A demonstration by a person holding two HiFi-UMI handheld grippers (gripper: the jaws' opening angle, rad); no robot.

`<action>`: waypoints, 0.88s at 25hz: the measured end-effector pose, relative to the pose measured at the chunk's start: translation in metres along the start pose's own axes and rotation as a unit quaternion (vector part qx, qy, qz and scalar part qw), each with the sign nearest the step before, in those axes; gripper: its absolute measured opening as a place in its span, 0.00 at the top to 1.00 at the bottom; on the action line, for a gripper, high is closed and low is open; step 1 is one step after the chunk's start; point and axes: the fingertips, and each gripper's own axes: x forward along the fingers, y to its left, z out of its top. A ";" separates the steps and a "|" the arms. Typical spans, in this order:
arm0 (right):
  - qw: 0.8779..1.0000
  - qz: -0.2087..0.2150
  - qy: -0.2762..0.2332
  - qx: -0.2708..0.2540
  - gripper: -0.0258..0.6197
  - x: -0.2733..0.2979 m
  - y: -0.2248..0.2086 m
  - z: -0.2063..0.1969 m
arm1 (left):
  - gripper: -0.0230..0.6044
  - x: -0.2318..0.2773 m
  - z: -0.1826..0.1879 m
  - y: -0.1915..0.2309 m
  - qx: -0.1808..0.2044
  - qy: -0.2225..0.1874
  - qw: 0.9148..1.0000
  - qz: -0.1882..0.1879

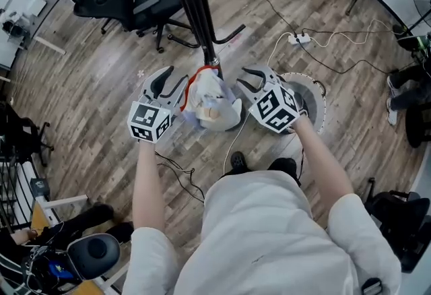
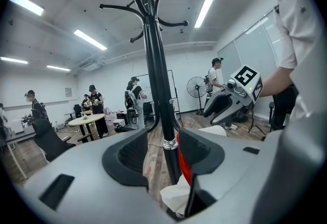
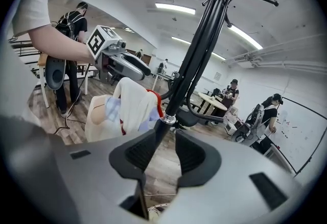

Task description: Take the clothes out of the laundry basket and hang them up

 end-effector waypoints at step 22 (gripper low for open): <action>0.999 -0.027 -0.002 0.035 0.81 -0.145 -0.060 -0.097 | 0.66 0.034 0.118 -0.153 0.054 -0.039 0.998 -0.011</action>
